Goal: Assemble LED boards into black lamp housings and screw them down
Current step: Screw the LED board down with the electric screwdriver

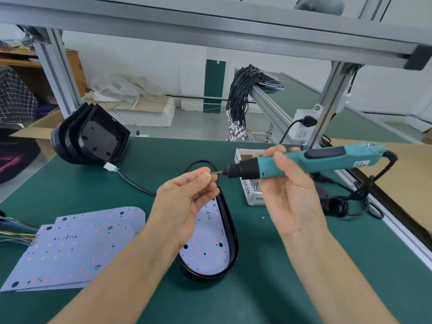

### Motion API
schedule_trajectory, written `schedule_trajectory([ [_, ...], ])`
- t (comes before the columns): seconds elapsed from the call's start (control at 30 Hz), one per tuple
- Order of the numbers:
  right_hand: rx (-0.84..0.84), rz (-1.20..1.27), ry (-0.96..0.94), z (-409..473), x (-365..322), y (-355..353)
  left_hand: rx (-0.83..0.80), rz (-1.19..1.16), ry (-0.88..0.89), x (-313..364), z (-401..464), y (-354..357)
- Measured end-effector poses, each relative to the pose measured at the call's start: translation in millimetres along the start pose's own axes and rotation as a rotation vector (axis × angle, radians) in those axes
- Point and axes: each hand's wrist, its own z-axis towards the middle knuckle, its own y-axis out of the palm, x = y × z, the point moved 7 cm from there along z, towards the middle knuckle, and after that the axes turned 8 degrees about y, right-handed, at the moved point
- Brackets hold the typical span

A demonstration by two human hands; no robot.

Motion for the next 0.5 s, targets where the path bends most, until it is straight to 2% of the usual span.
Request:
schedule_trajectory([
  [0.23, 0.061, 0.026, -0.014, -1.6, -3.2, -6.7, -0.024, 0.033, 0.020, -0.8, -1.3, -2.7],
  [0.5, 0.039, 0.037, -0.006, -2.4, -3.5, -2.5, -0.042, 0.036, -0.028, -1.5, -2.3, -4.0],
])
